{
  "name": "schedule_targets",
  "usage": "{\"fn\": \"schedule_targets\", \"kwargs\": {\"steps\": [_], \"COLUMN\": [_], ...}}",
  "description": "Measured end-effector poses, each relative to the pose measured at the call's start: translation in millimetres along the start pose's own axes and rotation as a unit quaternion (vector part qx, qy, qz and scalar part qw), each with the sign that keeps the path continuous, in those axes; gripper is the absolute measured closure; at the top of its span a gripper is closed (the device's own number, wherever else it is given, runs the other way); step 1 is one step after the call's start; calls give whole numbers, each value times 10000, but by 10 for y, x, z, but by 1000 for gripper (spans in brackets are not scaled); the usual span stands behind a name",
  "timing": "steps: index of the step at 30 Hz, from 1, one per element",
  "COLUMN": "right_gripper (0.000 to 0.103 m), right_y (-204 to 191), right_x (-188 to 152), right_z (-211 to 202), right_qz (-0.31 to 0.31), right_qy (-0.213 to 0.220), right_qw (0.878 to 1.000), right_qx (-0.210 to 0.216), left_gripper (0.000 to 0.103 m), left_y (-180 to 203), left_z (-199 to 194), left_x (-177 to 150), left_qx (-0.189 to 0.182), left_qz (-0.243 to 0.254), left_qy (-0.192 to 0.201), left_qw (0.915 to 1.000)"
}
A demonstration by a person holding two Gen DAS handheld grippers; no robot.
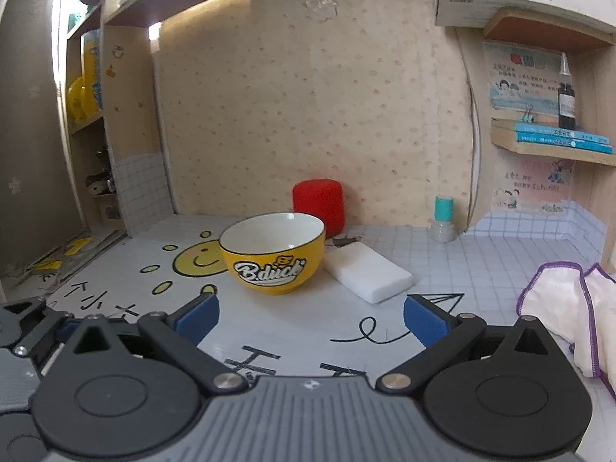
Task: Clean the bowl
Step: 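Move the left tool toward the yellow bowl while the right tool approaches the white sponge, then grasp the yellow bowl rim with the left tool and lift it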
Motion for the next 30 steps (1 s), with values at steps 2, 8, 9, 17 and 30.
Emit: {"fn": "schedule_targets", "kwargs": {"steps": [2, 8, 9, 17, 30], "right_gripper": [0, 0, 0, 0, 45], "right_y": [2, 2, 9, 60, 89], "right_x": [-4, 1, 5, 87, 318], "right_z": [25, 72, 92, 218, 645], "right_qz": [-12, -49, -34, -7, -150], "right_qy": [-45, -70, -84, -36, -11], "right_qw": [10000, 10000, 10000, 10000, 9998], "right_qx": [-42, -20, -7, -57, 161], "left_gripper": [0, 0, 0, 0, 0], "left_y": [-10, -67, -85, -254, -421], "left_z": [32, 99, 112, 277, 697], "left_x": [3, 55, 72, 225, 468], "left_qx": [0, 12, 7, 117, 67], "left_qz": [5, -27, -30, -136, -244], "left_qy": [-11, 27, 50, 121, 89], "left_qw": [10000, 10000, 10000, 9998, 9996]}}
Point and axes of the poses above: each gripper's, at about its wrist camera, not at the fingertips, and z roughly the way its jaws point, y to its right, x to its top, the point moved 2 cm from there along z, roughly the way its jaws point, and after that the axes turned 11 degrees about y, right-handed, at the moved point
